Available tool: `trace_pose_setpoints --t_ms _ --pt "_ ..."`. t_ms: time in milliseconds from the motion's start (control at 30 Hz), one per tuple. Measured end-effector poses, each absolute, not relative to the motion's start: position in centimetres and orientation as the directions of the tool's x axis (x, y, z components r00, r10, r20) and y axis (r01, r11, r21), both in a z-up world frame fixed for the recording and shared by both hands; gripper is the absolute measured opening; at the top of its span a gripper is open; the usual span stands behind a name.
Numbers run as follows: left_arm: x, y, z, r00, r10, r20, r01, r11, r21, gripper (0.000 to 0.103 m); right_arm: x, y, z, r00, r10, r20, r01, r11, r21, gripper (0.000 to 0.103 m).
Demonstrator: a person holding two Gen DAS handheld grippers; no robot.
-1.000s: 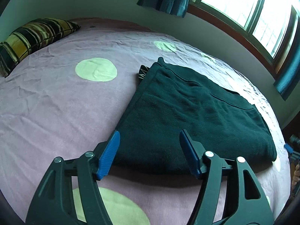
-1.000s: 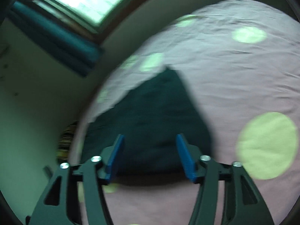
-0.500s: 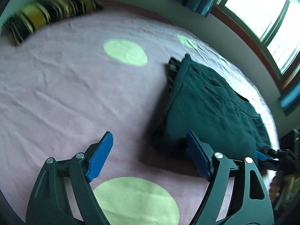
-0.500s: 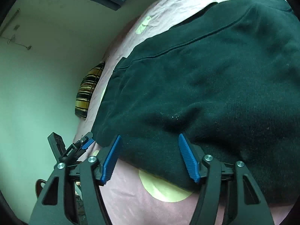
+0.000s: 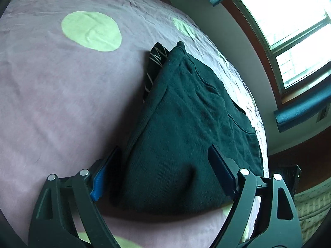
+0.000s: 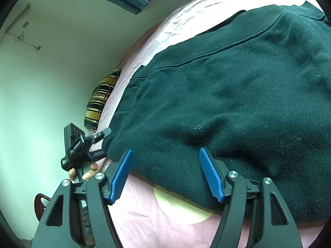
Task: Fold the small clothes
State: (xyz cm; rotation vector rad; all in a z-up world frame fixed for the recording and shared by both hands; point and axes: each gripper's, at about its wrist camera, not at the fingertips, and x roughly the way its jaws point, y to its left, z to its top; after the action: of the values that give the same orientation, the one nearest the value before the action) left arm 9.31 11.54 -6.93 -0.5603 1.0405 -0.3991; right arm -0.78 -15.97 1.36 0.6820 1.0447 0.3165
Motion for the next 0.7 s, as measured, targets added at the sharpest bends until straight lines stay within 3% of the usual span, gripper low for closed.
trace_pose_setpoints --t_ms 200,300,333,400,567,700 --pt "9.7 9.6 -6.3 0.470 -0.498 -0.729 0.069 0.844 -0.533 0.079 -2.5 -14.0 5.5 0.514 0.502 -0.696 0.025 0.802 0.597 0.072" --pt "9.9 9.0 -5.8 0.491 -0.466 -0.736 0.077 0.865 -0.496 0.054 -2.3 -12.7 2.7 0.390 0.461 -0.797 0.082 0.845 0.529 0.074" --pt "10.0 8.9 -5.6 0.499 -0.463 -0.733 0.078 0.866 -0.494 0.044 -2.1 -12.7 1.1 0.373 0.464 -0.804 0.097 0.842 0.531 0.075" --pt "10.0 8.8 -4.8 0.521 -0.450 -0.725 0.081 0.872 -0.483 0.035 -2.3 -13.1 0.6 0.414 0.479 -0.774 0.088 0.825 0.558 0.078" --pt "9.7 7.9 -2.7 0.564 -0.400 -0.723 0.088 0.899 -0.429 0.028 -2.6 -12.9 2.5 0.424 0.462 -0.779 0.094 0.833 0.545 0.078" --pt "9.6 7.2 -2.0 0.576 -0.379 -0.725 0.104 0.913 -0.394 0.026 -1.6 -14.0 4.9 0.506 0.481 -0.716 0.096 0.794 0.600 0.079"
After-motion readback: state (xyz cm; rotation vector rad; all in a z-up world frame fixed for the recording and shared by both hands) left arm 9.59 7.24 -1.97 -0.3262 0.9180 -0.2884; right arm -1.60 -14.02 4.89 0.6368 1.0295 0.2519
